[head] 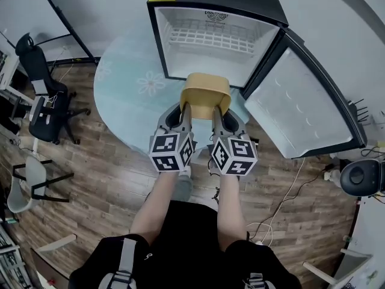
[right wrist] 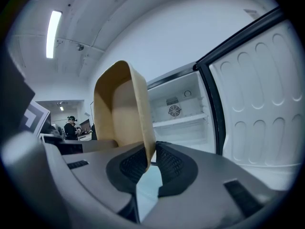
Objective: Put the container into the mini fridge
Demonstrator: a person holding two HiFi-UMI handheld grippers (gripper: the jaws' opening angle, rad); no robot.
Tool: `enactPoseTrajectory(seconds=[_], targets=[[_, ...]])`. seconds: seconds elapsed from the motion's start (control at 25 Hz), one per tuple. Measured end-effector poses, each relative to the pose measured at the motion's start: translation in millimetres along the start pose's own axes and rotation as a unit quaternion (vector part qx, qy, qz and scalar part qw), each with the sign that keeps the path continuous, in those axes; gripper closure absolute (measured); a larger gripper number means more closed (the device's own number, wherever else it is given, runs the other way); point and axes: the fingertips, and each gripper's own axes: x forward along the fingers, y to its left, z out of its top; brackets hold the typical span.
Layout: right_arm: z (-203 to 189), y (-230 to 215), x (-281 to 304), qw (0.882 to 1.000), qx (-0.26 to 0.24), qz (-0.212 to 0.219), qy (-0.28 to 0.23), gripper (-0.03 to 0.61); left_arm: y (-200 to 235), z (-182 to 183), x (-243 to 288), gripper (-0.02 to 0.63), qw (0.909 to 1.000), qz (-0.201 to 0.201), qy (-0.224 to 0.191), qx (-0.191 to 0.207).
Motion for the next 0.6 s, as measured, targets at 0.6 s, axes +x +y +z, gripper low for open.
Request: enactPoseTrajectory(seconds=[0.6], targets=[[30.2, -23.4, 84.4, 0.999, -0.022, -0.043, 0.013, 0.537, 32.7, 26.3, 90.1, 0.592, 0.999, -0.035, 0.01, -0.026]])
